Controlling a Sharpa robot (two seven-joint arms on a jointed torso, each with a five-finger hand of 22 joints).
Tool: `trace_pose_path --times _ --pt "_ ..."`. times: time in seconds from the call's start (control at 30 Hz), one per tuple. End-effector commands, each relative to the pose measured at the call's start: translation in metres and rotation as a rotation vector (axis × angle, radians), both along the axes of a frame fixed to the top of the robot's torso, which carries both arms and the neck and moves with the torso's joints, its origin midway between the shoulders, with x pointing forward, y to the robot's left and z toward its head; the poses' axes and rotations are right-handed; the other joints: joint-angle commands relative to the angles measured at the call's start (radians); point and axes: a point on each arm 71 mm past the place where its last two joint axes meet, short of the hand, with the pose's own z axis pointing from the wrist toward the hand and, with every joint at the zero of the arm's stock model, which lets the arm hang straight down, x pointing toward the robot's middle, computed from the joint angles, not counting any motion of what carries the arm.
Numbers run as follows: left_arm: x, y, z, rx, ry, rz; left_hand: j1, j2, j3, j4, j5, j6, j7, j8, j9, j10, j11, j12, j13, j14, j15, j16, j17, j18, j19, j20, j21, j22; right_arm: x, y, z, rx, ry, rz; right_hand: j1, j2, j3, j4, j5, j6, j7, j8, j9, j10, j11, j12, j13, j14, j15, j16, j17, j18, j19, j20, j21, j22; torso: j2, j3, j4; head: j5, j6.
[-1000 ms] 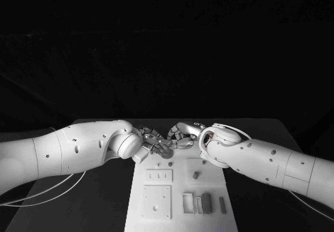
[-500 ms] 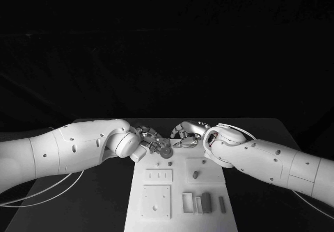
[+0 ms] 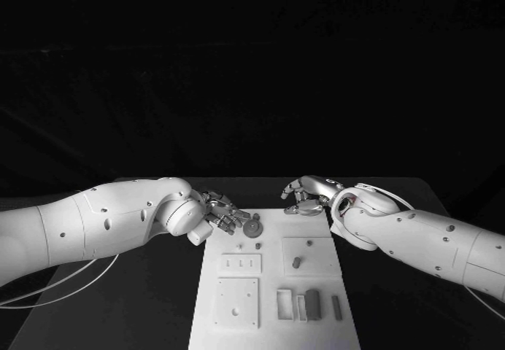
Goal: Assemble the parts on the task board
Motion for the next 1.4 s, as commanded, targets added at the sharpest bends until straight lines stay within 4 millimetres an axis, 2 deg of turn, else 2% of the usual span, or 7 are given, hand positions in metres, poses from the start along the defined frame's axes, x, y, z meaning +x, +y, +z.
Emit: trace_pose_path --times 0.03,0.13,0.23,0.33,0.5,0.73,1.4 --pt "-0.006 0.001 -0.005 0.119 0.063 -0.117 -0.031 0.001 0.014 -0.024 -0.006 0.064 -0.053 0.000 0.016 0.012 -0.001 0.008 0.006 0.009 -0.001 0.005 0.007 0.002 0.004 -0.006 0.004 0.006 0.003 -0.007 0.011 0.082 0.000 -0.022 0.004 -0.002 -0.003 0.004 0.006 0.001 0.009 0.001 -0.002 -0.005 0.000 -0.004 -0.002 0.003 0.004 -0.003 -0.002 0.013 -0.003 0.004 -0.004 0.001 -0.002 0.0008 -0.0010 0.003 -0.005" --pt "-0.009 0.002 -0.008 0.166 0.100 -0.160 -0.088 -0.002 0.049 -0.071 0.000 0.078 -0.059 0.002 0.029 0.022 -0.009 0.023 0.018 0.022 -0.007 0.015 0.023 0.002 0.017 -0.012 0.010 0.020 0.007 -0.016 0.020 0.101 -0.006 -0.044 0.004 -0.002 -0.003 0.004 0.008 0.002 0.009 0.002 -0.002 -0.005 0.000 -0.004 -0.003 0.003 0.003 -0.003 -0.002 0.013 -0.003 0.004 -0.004 0.001 -0.002 0.0006 -0.0009 0.005 -0.010" --pt "-0.011 0.004 -0.009 0.212 0.107 -0.192 -0.237 0.006 0.155 -0.217 0.003 0.085 -0.061 -0.007 0.053 0.016 -0.012 0.044 0.034 0.030 -0.011 0.016 0.045 -0.001 0.028 -0.017 0.009 0.045 0.012 -0.024 0.036 0.139 -0.021 -0.065 0.004 -0.002 -0.003 0.005 0.010 0.002 0.009 0.002 -0.002 -0.006 0.000 -0.004 -0.004 0.003 0.003 -0.004 -0.003 0.013 -0.003 0.004 -0.005 0.001 -0.002 0.0000 0.0003 0.002 -0.015" --pt "-0.012 0.004 -0.011 0.236 0.122 -0.207 -0.331 0.008 0.219 -0.293 0.004 0.097 -0.065 -0.004 0.073 0.023 -0.017 0.063 0.045 0.044 -0.017 0.028 0.051 -0.001 0.045 -0.022 0.018 0.067 0.019 -0.036 0.049 0.153 -0.035 -0.092 0.004 -0.003 -0.003 0.005 0.010 0.002 0.009 0.002 -0.002 -0.006 0.000 -0.005 -0.005 0.002 0.003 -0.004 -0.003 0.013 -0.004 0.004 -0.005 0.001 -0.002 -0.0004 0.0006 0.002 -0.022" --pt "-0.014 0.003 -0.013 0.295 0.123 -0.254 -0.415 0.016 0.283 -0.360 0.025 0.107 -0.071 0.004 0.110 0.030 -0.026 0.098 0.066 0.047 -0.025 0.084 0.028 0.003 0.061 -0.031 0.041 0.114 0.028 -0.050 0.060 0.156 -0.050 -0.125 0.005 -0.003 -0.003 0.005 0.012 0.004 0.008 0.003 -0.002 -0.007 -0.001 -0.005 -0.006 0.001 0.003 -0.005 -0.004 0.013 -0.005 0.005 -0.006 0.001 -0.004 -0.0024 -0.0013 0.000 -0.034" --pt "-0.015 -0.009 -0.013 0.427 0.079 -0.326 -0.463 0.026 0.313 -0.401 0.086 0.114 -0.075 0.005 0.143 0.033 -0.041 0.161 0.103 0.050 -0.038 0.163 0.013 0.005 0.082 -0.043 0.066 0.161 0.034 -0.058 0.060 0.154 -0.047 -0.150 0.007 -0.002 -0.003 0.004 0.014 0.006 0.008 0.004 -0.002 -0.007 -0.001 -0.006 -0.007 0.001 0.003 -0.005 -0.004 0.013 -0.006 0.005 -0.006 0.000 -0.007 -0.0026 -0.0043 0.000 -0.052" --pt "-0.010 -0.032 -0.019 0.541 0.077 -0.422 -0.491 0.030 0.322 -0.403 0.088 0.127 -0.083 0.008 0.173 0.024 -0.050 0.212 0.133 0.043 -0.045 0.226 -0.008 0.006 0.094 -0.050 0.076 0.192 0.031 -0.048 0.061 0.157 -0.035 -0.123 0.008 -0.002 -0.002 0.003 0.015 0.006 0.008 0.004 -0.003 -0.007 -0.001 -0.006 -0.008 0.000 0.002 -0.006 -0.005 0.013 -0.006 0.005 -0.007 0.000 -0.006 0.0001 -0.0061 0.000 -0.085"
